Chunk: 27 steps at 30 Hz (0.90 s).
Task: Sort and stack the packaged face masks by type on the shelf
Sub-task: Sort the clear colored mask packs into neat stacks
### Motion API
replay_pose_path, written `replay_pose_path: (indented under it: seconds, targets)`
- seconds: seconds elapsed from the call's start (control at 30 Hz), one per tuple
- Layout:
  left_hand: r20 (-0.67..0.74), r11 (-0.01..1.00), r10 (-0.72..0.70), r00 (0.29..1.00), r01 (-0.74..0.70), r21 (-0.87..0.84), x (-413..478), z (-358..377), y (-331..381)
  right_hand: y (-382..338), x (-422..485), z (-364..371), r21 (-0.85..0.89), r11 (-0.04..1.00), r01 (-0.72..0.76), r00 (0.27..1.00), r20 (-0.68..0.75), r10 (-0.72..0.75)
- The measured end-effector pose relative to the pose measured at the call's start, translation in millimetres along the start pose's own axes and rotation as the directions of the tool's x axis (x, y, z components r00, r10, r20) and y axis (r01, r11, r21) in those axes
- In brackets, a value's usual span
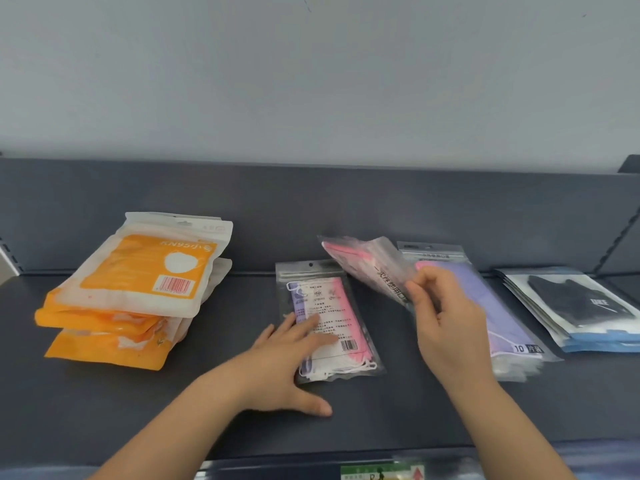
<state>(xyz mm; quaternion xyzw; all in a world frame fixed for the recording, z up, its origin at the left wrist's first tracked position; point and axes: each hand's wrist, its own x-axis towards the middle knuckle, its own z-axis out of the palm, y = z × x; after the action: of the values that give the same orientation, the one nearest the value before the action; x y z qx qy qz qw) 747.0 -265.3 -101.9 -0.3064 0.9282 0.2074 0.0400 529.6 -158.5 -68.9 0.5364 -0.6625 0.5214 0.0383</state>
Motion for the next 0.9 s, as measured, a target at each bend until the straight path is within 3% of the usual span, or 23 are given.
replay_pose_path:
  seconds: [0.27, 0.4, 0.5, 0.57, 0.67, 0.9]
  targets:
    - [-0.157, 0.936, 0.007, 0.988, 0.049, 0.349, -12, -19, 14, -6, 7, -9, 0.047, 0.999, -0.028, 0.997, -0.066, 0.031]
    - [-0.102, 0.904, -0.271, 0.957, 0.289, 0.314, -17, -26, 21, -6, 11, -9, 0.038, 0.998, -0.047, 0.993, -0.106, 0.051]
    - [-0.186, 0.904, -0.329, 0.926, 0.366, 0.222, -5, -23, 38, -5, 12, -8, 0.052, 0.996, -0.067, 0.991, -0.115, 0.072]
    - [-0.222, 0.87, -0.435, 0.873, 0.471, 0.149, 14, -17, 45, -6, 12, -7, 0.065, 0.995, -0.075, 0.988, -0.127, 0.083]
    - [-0.123, 0.744, -0.631, 0.766, 0.643, 0.183, 40, -13, 45, -11, 13, -5, 0.08, 0.992, -0.097, 0.985, -0.132, 0.107]
    - [-0.298, 0.735, -0.543, 0.785, 0.616, 0.283, 33, -40, 27, -19, 16, -15, 0.047, 0.992, -0.117, 0.979, -0.161, 0.123]
